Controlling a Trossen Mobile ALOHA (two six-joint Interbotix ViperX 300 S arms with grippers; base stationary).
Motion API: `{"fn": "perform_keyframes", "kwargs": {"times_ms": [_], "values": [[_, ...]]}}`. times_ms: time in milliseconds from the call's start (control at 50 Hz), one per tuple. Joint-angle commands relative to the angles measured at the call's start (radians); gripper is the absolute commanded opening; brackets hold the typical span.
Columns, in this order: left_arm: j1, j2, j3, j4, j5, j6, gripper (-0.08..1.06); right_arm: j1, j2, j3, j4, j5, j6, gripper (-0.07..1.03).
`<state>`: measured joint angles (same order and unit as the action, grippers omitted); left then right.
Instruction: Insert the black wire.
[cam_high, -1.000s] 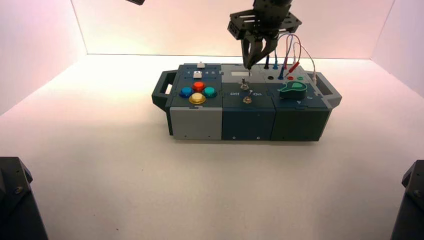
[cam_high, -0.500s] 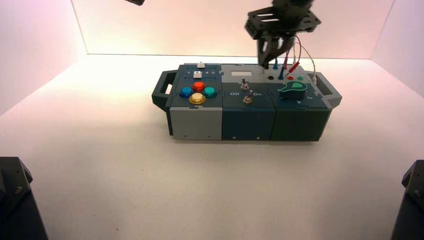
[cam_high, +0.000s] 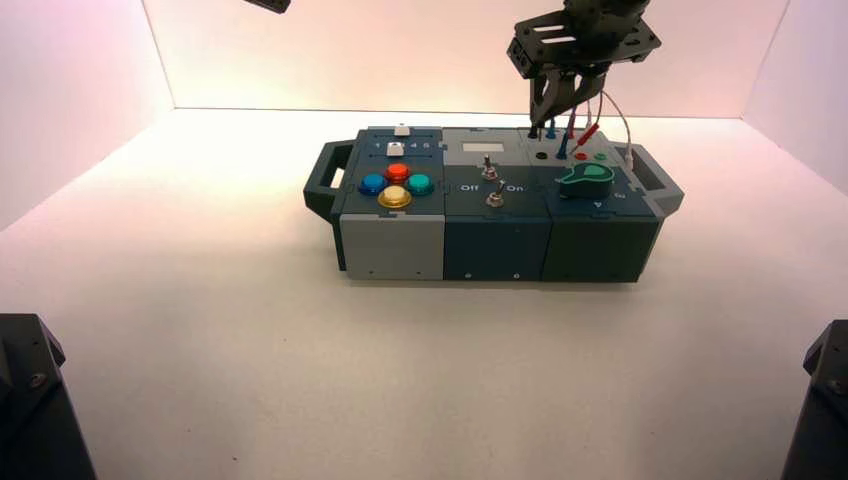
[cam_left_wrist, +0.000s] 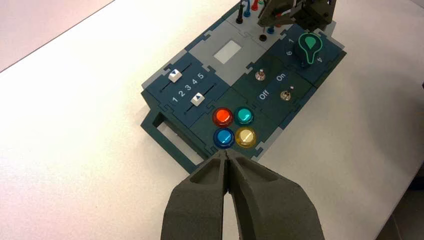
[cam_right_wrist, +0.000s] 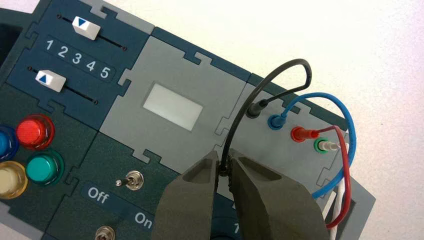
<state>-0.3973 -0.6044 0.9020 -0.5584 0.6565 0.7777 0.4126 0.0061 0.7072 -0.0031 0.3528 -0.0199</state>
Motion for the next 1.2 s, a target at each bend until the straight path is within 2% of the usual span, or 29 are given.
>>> {"fn": "perform_keyframes", "kwargs": {"times_ms": [20, 240, 660, 1200], "values": [[0.005, -0.003, -0.02, -0.005, -0.006, 0.002, -0.03, -0.005, -0.018, -0.011, -0.002, -0.003, 0.002, -0.02], [0.005, -0.003, -0.018, -0.005, -0.006, 0.002, -0.03, -0.005, -0.003, -0.008, -0.006, -0.005, 0.0, -0.02], [0.005, -0.003, -0.017, -0.005, -0.006, 0.002, -0.03, -0.006, 0.029, -0.006, -0.044, -0.046, -0.002, -0.02], [0.003, -0.003, -0.017, -0.005, -0.006, 0.002, -0.03, -0.006, 0.043, -0.006, -0.066, -0.044, -0.003, -0.02]]}}
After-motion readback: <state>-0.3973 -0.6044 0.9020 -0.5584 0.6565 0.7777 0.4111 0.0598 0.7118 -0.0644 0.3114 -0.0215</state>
